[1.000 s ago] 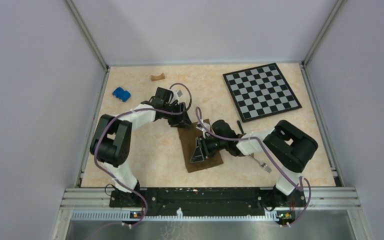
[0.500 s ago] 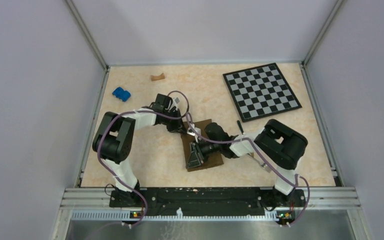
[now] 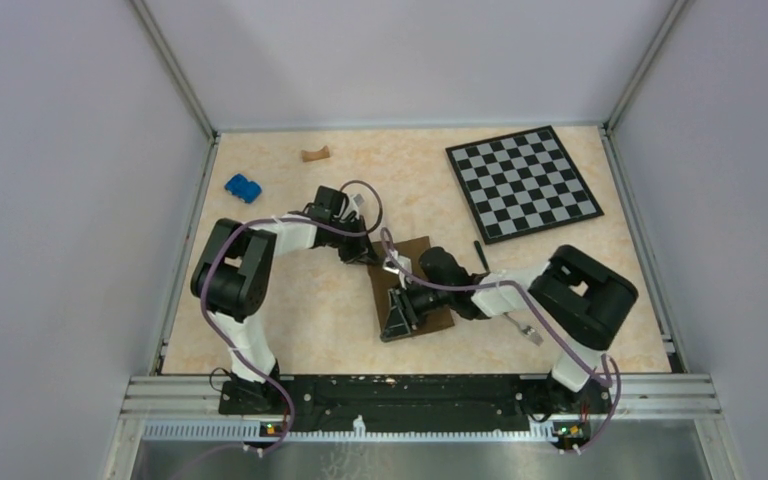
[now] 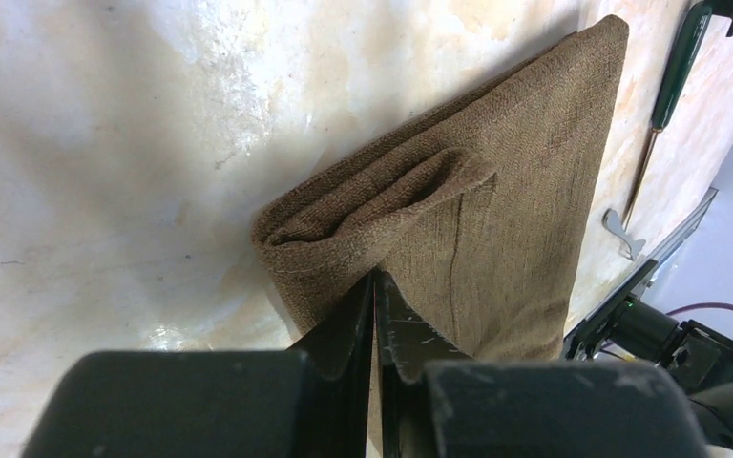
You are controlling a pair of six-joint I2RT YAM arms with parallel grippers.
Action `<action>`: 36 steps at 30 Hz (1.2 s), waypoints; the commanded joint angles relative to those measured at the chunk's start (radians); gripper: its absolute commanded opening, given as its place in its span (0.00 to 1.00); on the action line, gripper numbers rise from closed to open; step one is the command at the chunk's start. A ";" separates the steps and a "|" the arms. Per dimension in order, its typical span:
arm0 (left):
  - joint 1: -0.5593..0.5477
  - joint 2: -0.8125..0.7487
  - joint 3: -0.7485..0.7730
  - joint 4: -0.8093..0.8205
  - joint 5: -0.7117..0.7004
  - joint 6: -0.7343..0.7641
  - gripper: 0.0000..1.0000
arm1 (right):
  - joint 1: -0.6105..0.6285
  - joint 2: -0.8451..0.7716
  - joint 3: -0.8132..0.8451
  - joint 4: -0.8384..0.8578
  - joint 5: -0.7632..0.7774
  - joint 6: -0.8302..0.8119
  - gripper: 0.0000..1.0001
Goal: Fold the napkin into a case and place the utensils inside
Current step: Fold the lower triangle-folded napkin at the center of the board, then stuff the top corner of the smaller-rectangle-folded napkin at the center of the board.
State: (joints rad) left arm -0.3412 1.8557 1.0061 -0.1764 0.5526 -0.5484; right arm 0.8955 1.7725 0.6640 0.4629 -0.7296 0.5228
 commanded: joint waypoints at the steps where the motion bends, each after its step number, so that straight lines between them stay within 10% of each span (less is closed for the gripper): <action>1: 0.001 0.054 0.024 -0.074 -0.205 0.095 0.11 | -0.069 -0.178 -0.015 -0.168 0.081 -0.055 0.35; 7: 0.000 0.126 0.148 -0.162 -0.182 0.134 0.16 | -0.329 -0.304 -0.069 -0.317 0.268 -0.012 0.46; 17: -0.007 0.217 0.295 -0.236 -0.285 0.183 0.18 | -0.353 -0.348 -0.155 -0.392 0.475 0.002 0.46; 28: -0.152 -0.095 0.213 -0.346 -0.401 0.181 0.69 | -0.227 -0.271 -0.160 -0.130 0.251 0.160 0.27; 36: -0.402 -0.366 0.064 -0.432 -0.536 -0.039 0.93 | -0.406 -0.497 -0.108 -0.539 0.494 0.102 0.63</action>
State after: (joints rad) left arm -0.6292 1.5978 1.1007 -0.5491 0.1337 -0.4477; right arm 0.6067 1.3830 0.5106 0.1143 -0.3622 0.6479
